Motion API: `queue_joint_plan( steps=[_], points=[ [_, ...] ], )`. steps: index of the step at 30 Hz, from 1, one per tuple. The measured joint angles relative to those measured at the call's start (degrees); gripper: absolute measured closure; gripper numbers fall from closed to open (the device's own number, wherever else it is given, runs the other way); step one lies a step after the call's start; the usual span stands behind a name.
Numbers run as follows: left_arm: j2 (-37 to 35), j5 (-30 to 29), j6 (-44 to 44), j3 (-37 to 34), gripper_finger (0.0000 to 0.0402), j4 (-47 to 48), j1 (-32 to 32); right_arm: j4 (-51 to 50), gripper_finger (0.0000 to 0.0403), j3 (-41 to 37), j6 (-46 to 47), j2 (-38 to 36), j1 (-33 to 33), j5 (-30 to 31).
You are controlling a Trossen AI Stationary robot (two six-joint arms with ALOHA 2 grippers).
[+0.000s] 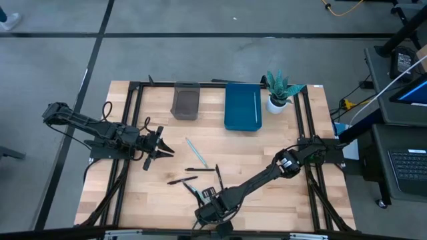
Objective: Sort pens & pencils
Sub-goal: Put the blue pencil into the blue bin
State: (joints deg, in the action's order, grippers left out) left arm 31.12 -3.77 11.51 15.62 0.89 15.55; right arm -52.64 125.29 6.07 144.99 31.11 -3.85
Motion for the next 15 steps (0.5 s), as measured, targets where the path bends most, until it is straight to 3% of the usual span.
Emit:
queue_joint_plan(
  steps=[5,15],
  points=[
    [0.0,0.0,0.0,0.0,0.0337,0.0,0.0,0.0,0.0366,0.0,0.9,0.0,-0.4,0.0],
    [0.0,0.0,0.0,0.0,0.0337,0.0,0.0,0.0,0.038,0.0,1.2,0.0,-1.3,-2.2]
  ],
)
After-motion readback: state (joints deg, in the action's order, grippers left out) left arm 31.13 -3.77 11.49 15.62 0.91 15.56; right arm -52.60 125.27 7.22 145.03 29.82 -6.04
